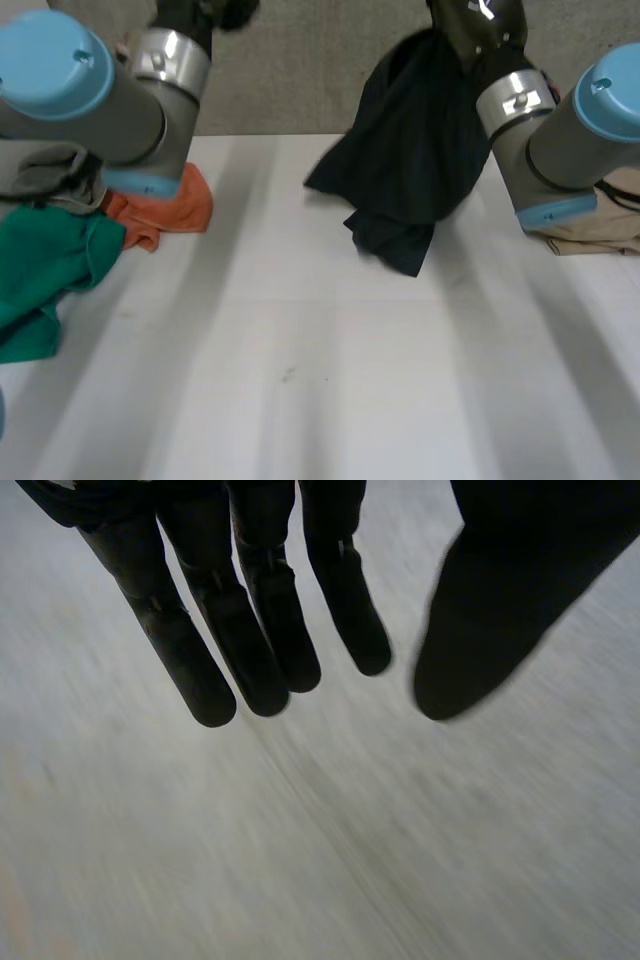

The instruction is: Fold the laundry.

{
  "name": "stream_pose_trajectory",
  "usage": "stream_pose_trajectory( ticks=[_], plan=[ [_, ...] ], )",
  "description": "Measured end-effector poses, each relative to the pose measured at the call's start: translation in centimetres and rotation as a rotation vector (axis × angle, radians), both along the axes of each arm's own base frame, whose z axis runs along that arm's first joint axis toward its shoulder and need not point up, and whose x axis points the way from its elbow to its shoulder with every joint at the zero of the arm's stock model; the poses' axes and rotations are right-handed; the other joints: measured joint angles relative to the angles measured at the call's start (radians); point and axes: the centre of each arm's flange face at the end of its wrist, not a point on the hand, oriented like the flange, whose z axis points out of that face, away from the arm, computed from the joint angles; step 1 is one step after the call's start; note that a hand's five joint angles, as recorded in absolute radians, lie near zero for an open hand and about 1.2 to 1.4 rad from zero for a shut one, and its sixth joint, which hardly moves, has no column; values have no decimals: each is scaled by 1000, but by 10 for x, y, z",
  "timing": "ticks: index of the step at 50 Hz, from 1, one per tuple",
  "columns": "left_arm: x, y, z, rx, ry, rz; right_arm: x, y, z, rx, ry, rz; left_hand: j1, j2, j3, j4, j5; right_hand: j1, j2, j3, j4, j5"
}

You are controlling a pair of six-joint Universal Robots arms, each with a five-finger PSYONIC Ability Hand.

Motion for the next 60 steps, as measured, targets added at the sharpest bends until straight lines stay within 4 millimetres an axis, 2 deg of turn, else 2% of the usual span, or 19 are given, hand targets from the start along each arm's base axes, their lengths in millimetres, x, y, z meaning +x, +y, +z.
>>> stream_pose_trajectory(
  ticks=[2, 6, 11, 17, 23, 30, 47, 48, 50, 52, 53, 54, 57, 60],
  plan=[
    [3, 4, -27, 122, -38, -3, -2, 6, -8, 51, 23, -7, -202, -200, -196, -214, -212, 0, 0, 0, 1, 0],
    [11, 15, -71, 327, -80, 0, -7, 21, -19, 137, 74, -23, -282, -308, -307, -325, -328, 0, 0, 0, 2, 0],
    [24, 30, -113, 539, -67, 26, -12, 41, -26, 204, 123, -17, -397, -421, -418, -444, -446, 0, 0, 0, 2, 0],
    [36, 43, -144, 747, -3, 51, -14, 66, -28, 246, 159, 15, -397, -422, -422, -446, -449, 0, 0, 0, 2, 0],
    [35, 62, -161, 924, 17, 25, -12, 83, -23, 250, 167, 38, -397, -422, -422, -446, -449, 0, 0, 0, 2, 0],
    [22, 79, -171, 1015, -2, -12, -8, 99, -13, 252, 172, 56, -397, -422, -422, -446, -449, 0, 0, 0, 2, 0],
    [-37, 84, -190, 946, -23, -78, -6, 150, 17, 277, 115, 150, -392, -419, -419, -431, -426, 0, 0, 0, 2, 0],
    [-41, 84, -191, 939, -20, -75, -6, 153, 18, 284, 107, 158, -224, -267, -281, -287, -285, 0, 0, 0, 2, 0],
    [-42, 83, -191, 933, -16, -65, -8, 156, 18, 291, 102, 161, -71, -147, -153, -158, -159, 0, 0, 0, 2, 0],
    [-39, 81, -187, 930, -9, -38, -11, 156, 15, 306, 101, 155, 243, 161, 153, 150, 143, 0, 0, 0, 2, 0],
    [-37, 80, -185, 930, -6, -28, -12, 155, 15, 308, 101, 153, 243, 161, 153, 150, 143, 0, 0, 0, 2, 0],
    [-31, 78, -180, 932, -2, -1, -16, 152, 9, 328, 107, 138, 283, 272, 263, 261, 233, 0, 0, 0, 2, 0],
    [-14, 77, -164, 936, 1, 47, -25, 142, -3, 365, 127, 103, 283, 287, 281, 277, 233, 0, 0, 0, 2, 2],
    [13, 84, -135, 913, -28, 66, -40, 125, -26, 444, 186, 47, 283, 287, 281, 280, 233, 0, 0, 0, 2, 7]
  ],
)
